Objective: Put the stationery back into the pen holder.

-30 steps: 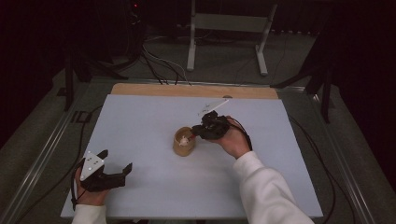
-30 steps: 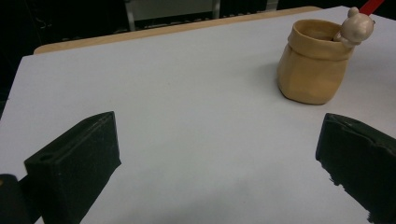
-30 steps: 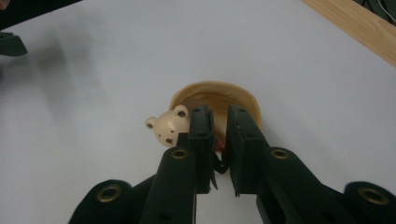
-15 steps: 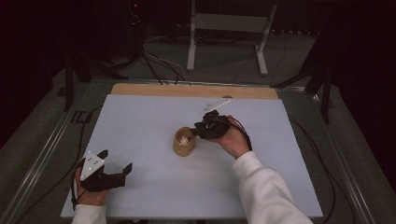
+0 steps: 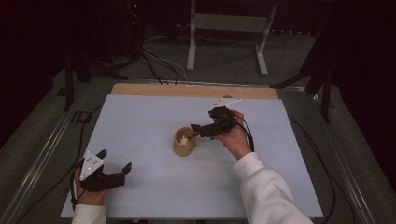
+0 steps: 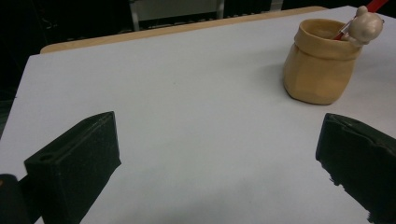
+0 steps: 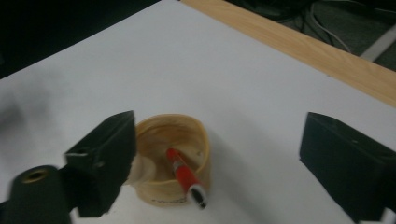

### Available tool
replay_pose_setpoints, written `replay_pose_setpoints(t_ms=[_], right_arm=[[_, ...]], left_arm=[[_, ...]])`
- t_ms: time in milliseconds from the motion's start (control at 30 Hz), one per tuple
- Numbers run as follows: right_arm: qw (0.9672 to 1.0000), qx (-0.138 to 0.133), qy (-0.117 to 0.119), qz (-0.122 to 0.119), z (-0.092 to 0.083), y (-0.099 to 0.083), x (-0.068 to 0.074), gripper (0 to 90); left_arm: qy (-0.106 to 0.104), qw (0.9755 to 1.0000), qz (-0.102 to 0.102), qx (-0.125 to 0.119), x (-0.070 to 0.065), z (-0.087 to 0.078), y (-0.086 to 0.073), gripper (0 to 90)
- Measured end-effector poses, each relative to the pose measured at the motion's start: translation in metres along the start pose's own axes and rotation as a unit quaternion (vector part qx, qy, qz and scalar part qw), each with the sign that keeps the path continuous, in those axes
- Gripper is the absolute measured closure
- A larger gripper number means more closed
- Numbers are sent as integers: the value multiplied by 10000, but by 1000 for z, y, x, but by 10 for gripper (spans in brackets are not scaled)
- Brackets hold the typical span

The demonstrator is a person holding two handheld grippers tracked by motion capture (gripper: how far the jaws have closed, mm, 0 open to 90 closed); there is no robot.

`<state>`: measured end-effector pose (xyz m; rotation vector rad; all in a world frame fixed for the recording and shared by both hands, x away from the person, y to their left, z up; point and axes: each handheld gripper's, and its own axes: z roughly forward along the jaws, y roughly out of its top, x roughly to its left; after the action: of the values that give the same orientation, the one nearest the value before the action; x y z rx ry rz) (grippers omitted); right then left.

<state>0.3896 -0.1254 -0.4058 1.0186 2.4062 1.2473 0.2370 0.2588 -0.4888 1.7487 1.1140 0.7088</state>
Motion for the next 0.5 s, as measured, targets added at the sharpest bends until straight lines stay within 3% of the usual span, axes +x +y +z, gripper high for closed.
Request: replay_pose_setpoints(t_ms=[167,500], right_arm=[[9999,-84,-99,64,-4,-3,-4,41],[9988,-245,-392,172,-21,-18,-15,9]], left_arm=[[30,10000,0,-14,1,-1,0,2],[67,10000,-41,-25,1,-2,1,2]])
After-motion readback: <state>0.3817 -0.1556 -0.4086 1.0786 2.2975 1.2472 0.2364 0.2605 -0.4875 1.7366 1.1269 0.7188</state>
